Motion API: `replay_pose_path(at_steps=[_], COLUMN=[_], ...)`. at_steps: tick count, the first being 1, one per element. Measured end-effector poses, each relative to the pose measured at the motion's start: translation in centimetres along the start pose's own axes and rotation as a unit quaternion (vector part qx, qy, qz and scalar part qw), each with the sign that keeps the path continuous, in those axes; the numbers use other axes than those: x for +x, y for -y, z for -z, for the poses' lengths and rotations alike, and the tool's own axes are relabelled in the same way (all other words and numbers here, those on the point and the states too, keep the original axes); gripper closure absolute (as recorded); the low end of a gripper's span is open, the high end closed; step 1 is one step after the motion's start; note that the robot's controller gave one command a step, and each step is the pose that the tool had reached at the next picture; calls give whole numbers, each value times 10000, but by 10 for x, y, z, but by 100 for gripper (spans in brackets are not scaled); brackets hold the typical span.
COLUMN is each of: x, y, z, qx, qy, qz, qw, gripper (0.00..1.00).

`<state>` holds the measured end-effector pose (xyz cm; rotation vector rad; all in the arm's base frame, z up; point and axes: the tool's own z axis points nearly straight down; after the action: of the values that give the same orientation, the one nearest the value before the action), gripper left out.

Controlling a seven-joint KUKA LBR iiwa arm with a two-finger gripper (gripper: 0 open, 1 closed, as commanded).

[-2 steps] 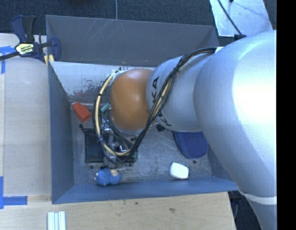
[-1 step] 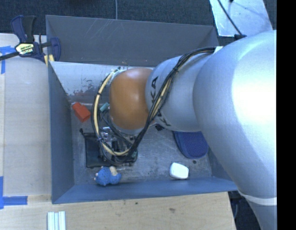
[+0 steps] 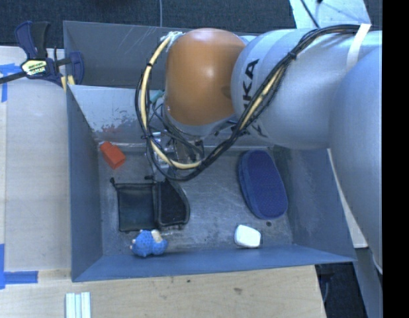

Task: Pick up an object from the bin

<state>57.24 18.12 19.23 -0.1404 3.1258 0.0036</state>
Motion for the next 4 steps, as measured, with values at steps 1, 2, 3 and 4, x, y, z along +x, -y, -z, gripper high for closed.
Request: replay_pose_path(at_steps=[1, 2, 3, 4], x=[3, 69, 70, 90], y=[0, 51, 49, 45], z=[-5, -116, -115, -18], qx=[7, -57, -61, -5], qy=[-55, 47, 27, -13], qz=[-1, 1745, 1755, 1867], qw=[10000, 9846, 9844, 9824], gripper=[0, 0, 100, 100])
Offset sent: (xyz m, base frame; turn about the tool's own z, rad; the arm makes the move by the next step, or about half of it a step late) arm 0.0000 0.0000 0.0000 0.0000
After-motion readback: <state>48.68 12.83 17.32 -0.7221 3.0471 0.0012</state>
